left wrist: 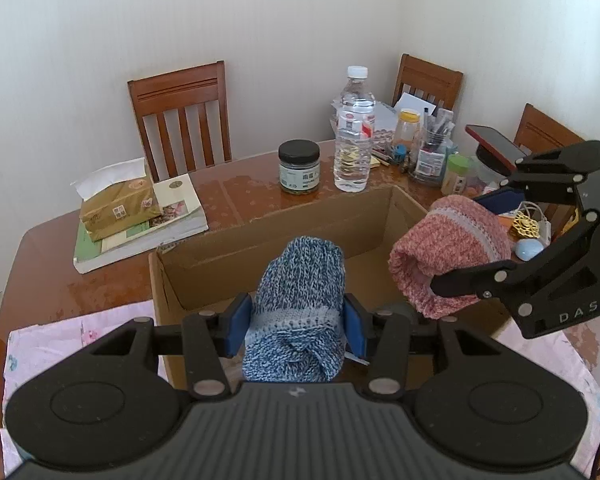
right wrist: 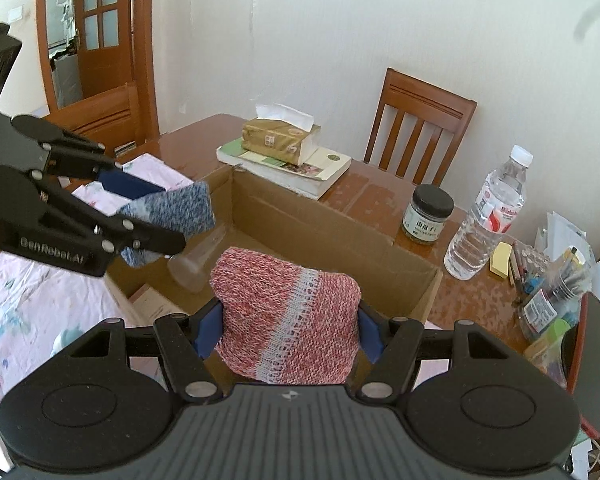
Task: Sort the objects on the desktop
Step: 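Lift and carry both sock rolls over the cardboard box with both tools, then open both tools to drop the sock rolls into the box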
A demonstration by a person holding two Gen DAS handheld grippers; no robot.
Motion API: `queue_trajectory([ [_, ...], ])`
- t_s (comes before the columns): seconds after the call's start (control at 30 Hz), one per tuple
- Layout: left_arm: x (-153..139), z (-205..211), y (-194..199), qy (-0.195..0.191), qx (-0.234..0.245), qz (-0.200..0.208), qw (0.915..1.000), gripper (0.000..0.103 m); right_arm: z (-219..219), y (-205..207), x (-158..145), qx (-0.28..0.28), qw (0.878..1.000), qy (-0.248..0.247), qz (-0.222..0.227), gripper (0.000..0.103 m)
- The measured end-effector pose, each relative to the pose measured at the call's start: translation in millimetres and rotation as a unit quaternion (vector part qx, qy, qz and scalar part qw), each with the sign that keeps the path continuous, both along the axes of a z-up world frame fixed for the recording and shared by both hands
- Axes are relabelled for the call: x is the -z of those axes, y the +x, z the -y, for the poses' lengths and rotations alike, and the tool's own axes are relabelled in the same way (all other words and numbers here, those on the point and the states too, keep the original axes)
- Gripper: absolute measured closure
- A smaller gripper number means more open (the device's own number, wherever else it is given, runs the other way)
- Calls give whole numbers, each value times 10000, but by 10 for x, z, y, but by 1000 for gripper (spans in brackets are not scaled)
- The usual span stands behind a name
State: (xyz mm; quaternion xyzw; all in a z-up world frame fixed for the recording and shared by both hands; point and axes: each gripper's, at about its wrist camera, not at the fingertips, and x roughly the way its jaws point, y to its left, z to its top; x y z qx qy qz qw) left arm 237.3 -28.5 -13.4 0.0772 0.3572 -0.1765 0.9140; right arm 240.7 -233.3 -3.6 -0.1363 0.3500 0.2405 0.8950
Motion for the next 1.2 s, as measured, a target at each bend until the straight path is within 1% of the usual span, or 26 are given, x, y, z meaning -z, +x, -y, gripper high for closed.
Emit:
queue_trajectory([
  [0.33, 66, 40, 300, 83, -36, 6, 10000, 55, -36, 419, 50, 124, 9998, -3, -138, 31],
  [0.63, 116, 53, 478, 68, -114, 21, 9999, 54, -44, 615, 108, 228, 9996, -30, -162, 31],
  [0.7, 122, 53, 504, 14, -116, 59, 9999, 47, -40, 673, 123, 266, 9995, -16, -178, 31],
  [0.73, 131, 52, 518, -1, -137, 42, 9999, 34, -37, 700, 129, 279, 9994, 15, -186, 30],
  [0.77, 140, 54, 528, -1, -165, 6, 9999, 26, -34, 726, 138, 291, 9994, 41, -197, 27],
  [0.8, 146, 55, 533, 5, -195, 9, 9998, 25, -32, 749, 152, 322, 9992, 43, -240, 22],
  [0.9, 189, 47, 542, 93, -200, -76, 9997, 20, -14, 758, 192, 425, 9988, 8, -248, 14],
  [0.97, 217, 35, 538, 105, -229, -123, 9996, 16, 11, 759, 220, 467, 9984, 23, -318, 13],
  [1.03, 232, 28, 526, 108, -216, -183, 9995, 13, 35, 748, 242, 511, 9980, 33, -363, 13],
  [1.2, 237, 42, 478, 244, -149, -196, 9994, 11, 75, 726, 265, 579, 9974, 44, -437, 3],
])
